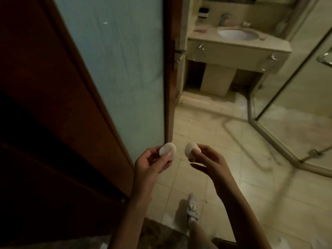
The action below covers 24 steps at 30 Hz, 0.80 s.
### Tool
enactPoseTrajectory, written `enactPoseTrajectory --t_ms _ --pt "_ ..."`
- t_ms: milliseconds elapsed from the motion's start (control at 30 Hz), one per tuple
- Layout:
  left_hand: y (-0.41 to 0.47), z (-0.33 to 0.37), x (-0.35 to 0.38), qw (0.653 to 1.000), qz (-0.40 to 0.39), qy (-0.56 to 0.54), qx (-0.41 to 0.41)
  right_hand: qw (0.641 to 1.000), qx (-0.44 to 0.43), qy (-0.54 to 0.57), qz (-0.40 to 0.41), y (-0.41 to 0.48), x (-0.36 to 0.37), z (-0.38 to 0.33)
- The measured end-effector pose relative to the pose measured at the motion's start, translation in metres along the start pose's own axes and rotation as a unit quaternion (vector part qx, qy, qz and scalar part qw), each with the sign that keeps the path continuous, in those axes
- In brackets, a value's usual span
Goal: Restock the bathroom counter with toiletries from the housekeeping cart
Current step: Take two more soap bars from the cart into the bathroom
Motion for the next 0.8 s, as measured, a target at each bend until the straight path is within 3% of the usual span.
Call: enactPoseTrajectory --t_ms 233,400,567,800 --pt "0.079 -0.008 0.068 1.0 -0.014 0.002 -0.003 1.0 -0.013 0.004 0.012 0.092 -0.04 -0.037" --pt "0.153 0.0 0.136 0.999 -0.044 0.016 0.011 0.999 -0.043 -0.022 -0.007 0.173 -0.076 -0.094" --pt "0.222 0.007 0.217 0.998 -0.064 0.014 0.02 0.998 -0.063 -0.011 0.025 0.246 -0.134 -0.144" --pt "0.288 -0.011 0.296 0.996 -0.081 0.022 -0.016 0.997 -0.032 0.042 0.052 0.307 -0.202 -0.149"
Point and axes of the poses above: each hand's wrist, its own y-axis towards the middle knuckle, its own x-axis out of the palm, z = x × y, the point moved 5 cm from there along y, towards the middle knuckle, and after that the axes turned 7 degrees about x, right-handed, at the moved point
